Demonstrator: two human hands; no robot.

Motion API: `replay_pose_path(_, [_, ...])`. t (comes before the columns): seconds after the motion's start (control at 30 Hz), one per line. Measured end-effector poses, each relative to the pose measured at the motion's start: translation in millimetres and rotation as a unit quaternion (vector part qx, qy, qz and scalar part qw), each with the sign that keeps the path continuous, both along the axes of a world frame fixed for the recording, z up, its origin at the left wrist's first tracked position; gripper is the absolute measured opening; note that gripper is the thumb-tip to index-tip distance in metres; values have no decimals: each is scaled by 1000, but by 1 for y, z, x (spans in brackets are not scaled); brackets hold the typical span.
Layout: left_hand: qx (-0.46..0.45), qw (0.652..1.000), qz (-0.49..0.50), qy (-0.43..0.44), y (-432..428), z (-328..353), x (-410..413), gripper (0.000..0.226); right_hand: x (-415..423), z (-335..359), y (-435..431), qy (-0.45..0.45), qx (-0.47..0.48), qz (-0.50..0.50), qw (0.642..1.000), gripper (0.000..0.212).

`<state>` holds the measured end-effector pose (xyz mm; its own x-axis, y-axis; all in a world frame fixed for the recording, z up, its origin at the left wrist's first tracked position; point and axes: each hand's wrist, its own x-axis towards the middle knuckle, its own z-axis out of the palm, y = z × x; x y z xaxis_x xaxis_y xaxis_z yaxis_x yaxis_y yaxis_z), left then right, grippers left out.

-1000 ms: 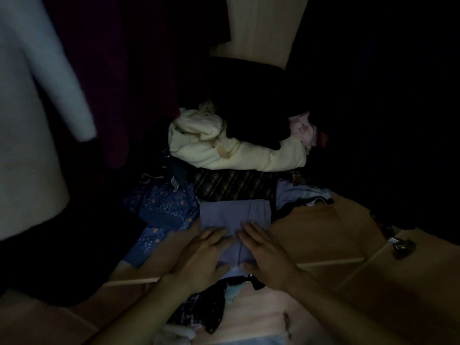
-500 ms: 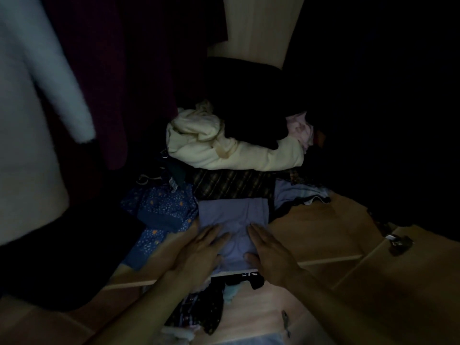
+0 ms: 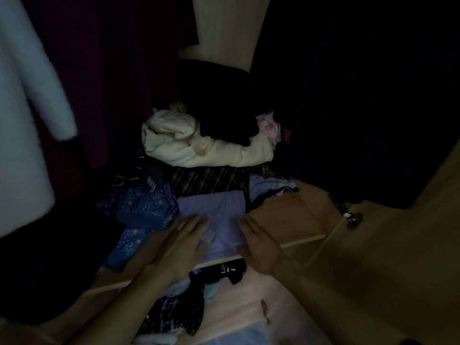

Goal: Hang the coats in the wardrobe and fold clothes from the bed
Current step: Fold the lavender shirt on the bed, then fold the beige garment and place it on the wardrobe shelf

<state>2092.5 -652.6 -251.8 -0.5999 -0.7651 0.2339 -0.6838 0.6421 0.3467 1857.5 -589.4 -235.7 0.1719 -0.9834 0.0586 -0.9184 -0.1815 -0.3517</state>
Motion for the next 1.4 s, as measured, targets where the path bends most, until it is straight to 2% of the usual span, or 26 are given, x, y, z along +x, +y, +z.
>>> replay_pose_path(0.1, [7,999,10,34,10,1,-1,57,-5,7,19,-22,-39,-5,999,64])
replay_pose_path(0.23, [2,997,1,73,37,17,-8,47,-12,21,39,-20,-54,-3,998,63])
replay_pose_path(0.37, [6,997,1,80,64,31,-18,51,-19,37,64,-30,-63,-12,998,62])
replay_pose_path(0.6, [21,992,74,98,141,53,-45,50,-45,51,133,-21,-94,-19,995,63])
replay_pose_path(0.8, [20,992,116,35,218,60,-53,51,-66,38,196,-43,-106,-13,993,65])
replay_pose_path(0.93, [6,995,96,-13,256,70,-61,50,-65,40,243,-53,-109,-19,992,64])
replay_pose_path(1.13, [-10,999,25,-27,294,87,-92,51,-76,69,301,-41,-121,-87,988,60])
replay_pose_path(1.4, [-13,992,-121,7,335,69,-116,48,-76,78,405,56,-87,-230,968,55])
